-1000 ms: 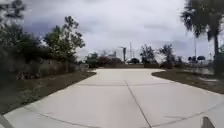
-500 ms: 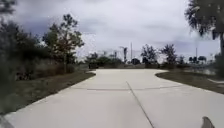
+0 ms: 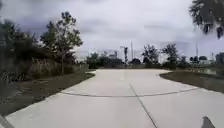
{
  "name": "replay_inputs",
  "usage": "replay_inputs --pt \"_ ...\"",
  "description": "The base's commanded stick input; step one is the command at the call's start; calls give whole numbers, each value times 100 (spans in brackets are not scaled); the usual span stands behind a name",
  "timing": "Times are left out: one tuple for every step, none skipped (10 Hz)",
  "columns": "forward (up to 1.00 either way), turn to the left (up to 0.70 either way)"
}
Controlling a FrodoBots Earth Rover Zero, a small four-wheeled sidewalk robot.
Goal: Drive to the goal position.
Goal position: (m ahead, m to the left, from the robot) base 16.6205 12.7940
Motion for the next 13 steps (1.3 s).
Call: replay_inputs --pt "85 -34" --pt "85 -34" --pt "85 -26" --pt "85 0" --pt "85 0" --pt "85 0" --pt "85 0" --pt "85 0" --pt "85 0" --pt "85 0" --pt "85 0" --pt "85 0" --pt "85 0"
